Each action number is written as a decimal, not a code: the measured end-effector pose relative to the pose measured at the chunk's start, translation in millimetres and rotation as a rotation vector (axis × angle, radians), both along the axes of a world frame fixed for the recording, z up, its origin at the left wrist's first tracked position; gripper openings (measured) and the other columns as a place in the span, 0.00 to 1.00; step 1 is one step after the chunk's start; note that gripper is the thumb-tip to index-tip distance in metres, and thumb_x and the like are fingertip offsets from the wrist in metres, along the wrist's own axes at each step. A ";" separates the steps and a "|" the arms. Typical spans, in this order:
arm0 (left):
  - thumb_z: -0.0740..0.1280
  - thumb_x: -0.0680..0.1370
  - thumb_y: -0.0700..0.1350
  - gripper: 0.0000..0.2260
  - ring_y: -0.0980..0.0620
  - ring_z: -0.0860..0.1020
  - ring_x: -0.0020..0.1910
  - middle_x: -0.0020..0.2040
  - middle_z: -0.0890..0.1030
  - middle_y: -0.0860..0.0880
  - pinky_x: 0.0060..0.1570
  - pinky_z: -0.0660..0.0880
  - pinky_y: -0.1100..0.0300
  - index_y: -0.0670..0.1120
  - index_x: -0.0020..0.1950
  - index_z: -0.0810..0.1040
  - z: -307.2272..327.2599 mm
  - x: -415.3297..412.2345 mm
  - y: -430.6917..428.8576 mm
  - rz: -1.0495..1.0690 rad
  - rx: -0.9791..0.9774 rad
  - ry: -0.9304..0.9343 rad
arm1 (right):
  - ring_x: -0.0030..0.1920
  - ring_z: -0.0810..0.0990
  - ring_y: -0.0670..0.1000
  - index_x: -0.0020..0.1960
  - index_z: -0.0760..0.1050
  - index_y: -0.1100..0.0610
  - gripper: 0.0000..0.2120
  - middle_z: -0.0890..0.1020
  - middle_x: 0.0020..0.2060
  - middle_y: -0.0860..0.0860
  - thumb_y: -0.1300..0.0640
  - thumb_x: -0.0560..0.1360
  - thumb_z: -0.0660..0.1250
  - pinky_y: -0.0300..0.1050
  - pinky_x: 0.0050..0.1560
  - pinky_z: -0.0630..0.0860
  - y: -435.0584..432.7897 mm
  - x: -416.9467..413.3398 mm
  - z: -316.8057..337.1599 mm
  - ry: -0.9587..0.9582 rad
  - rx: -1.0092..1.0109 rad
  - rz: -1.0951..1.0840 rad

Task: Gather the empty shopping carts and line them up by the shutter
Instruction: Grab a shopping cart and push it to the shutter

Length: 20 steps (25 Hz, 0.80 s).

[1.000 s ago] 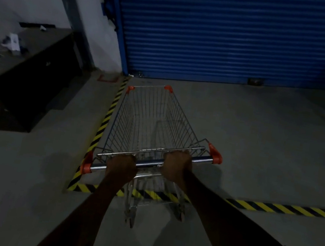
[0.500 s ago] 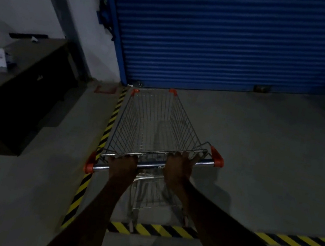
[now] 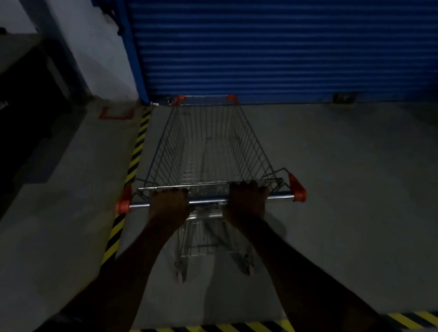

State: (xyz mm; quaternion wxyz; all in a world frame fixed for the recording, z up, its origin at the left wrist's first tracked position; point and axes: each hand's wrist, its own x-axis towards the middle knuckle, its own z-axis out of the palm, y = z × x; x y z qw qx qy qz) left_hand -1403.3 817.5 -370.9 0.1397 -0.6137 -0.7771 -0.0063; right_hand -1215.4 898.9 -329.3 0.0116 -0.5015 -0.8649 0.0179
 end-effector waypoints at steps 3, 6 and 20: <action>0.84 0.58 0.56 0.21 0.41 0.80 0.31 0.32 0.79 0.45 0.37 0.79 0.49 0.46 0.37 0.79 3.7 -37.6 27.1 -0.004 -0.011 -0.044 | 0.66 0.70 0.61 0.68 0.73 0.53 0.30 0.76 0.64 0.54 0.39 0.71 0.70 0.62 0.67 0.61 25.1 -15.5 -5.0 0.101 0.004 0.160; 0.83 0.58 0.59 0.24 0.39 0.80 0.43 0.42 0.80 0.44 0.49 0.75 0.39 0.46 0.45 0.81 8.7 -64.9 46.6 0.034 0.018 -0.071 | 0.69 0.70 0.63 0.72 0.72 0.56 0.39 0.74 0.69 0.57 0.43 0.65 0.75 0.63 0.69 0.62 36.1 -22.5 -15.9 0.223 0.022 0.303; 0.70 0.73 0.47 0.31 0.39 0.69 0.71 0.74 0.69 0.44 0.66 0.66 0.40 0.49 0.77 0.68 4.6 13.9 17.3 -0.097 0.192 -0.309 | 0.73 0.68 0.60 0.78 0.66 0.54 0.37 0.71 0.74 0.55 0.54 0.71 0.72 0.59 0.69 0.66 15.1 33.9 1.6 0.374 -0.102 0.039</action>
